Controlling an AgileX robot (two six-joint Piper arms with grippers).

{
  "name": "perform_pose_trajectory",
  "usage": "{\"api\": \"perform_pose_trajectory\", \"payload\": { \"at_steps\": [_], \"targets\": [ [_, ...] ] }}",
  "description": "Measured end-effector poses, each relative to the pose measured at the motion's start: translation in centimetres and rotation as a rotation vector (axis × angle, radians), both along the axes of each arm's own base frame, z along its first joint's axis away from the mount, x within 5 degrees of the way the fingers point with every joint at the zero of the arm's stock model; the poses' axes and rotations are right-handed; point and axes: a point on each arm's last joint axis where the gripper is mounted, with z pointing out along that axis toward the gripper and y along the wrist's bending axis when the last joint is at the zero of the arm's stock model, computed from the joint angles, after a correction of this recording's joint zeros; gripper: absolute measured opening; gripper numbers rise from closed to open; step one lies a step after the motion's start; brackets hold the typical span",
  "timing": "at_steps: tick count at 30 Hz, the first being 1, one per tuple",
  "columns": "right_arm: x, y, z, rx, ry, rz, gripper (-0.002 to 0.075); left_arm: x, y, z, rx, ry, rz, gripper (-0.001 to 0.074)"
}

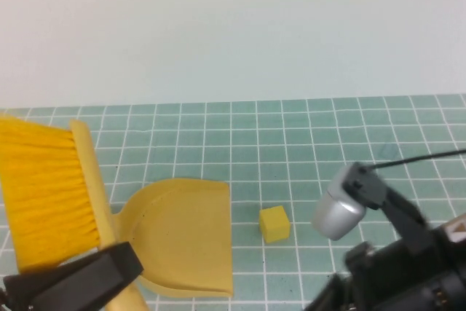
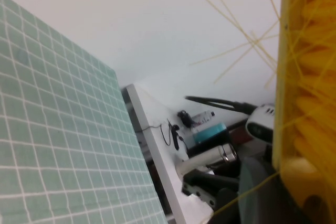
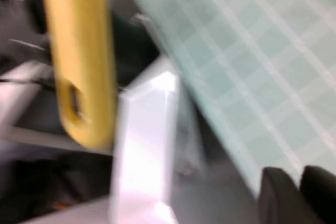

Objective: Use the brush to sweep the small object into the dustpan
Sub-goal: Hand over the broom

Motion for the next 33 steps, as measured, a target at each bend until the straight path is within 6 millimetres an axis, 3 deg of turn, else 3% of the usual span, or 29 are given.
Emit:
{"api": "perform_pose_trajectory", "payload": {
  "at_steps": [4, 10, 13, 17, 20, 24, 33],
  "targets": [
    [-0.3, 1.8, 0.1, 0.240, 0.114, 0.107, 0.0015, 0.0, 0.0, 0.0, 0.000, 0.000, 0.000, 0.0000],
    [-1.1, 2.3, 1.6, 0.434, 0.188, 0.209, 0.0018, -0.4, -0.2, 0.1, -0.016, 0.000, -0.050, 0.0000],
    [-1.2, 2.3, 1.5, 0.434, 0.196, 0.235, 0.0115, -0.4, -0.3, 0.2, -0.028, -0.001, -0.057, 0.0000],
    [-1.0, 2.5, 1.1, 0.425, 0.215, 0.238, 0.0398, -0.6, -0.3, 0.4, -0.054, -0.003, -0.072, 0.0000],
    [-0.8, 2.7, 0.8, 0.428, 0.220, 0.236, 0.0557, -0.6, -0.3, 0.5, -0.067, -0.006, -0.077, 0.0000],
    [-0.4, 3.0, 0.3, 0.422, 0.232, 0.233, 0.0612, -0.6, -0.3, 0.6, -0.064, -0.014, -0.079, 0.0000],
    [0.3, 3.5, 0.1, 0.449, 0.246, 0.174, 0.0624, -0.6, -0.3, 0.6, -0.065, -0.015, -0.070, 0.0000]
  ]
}}
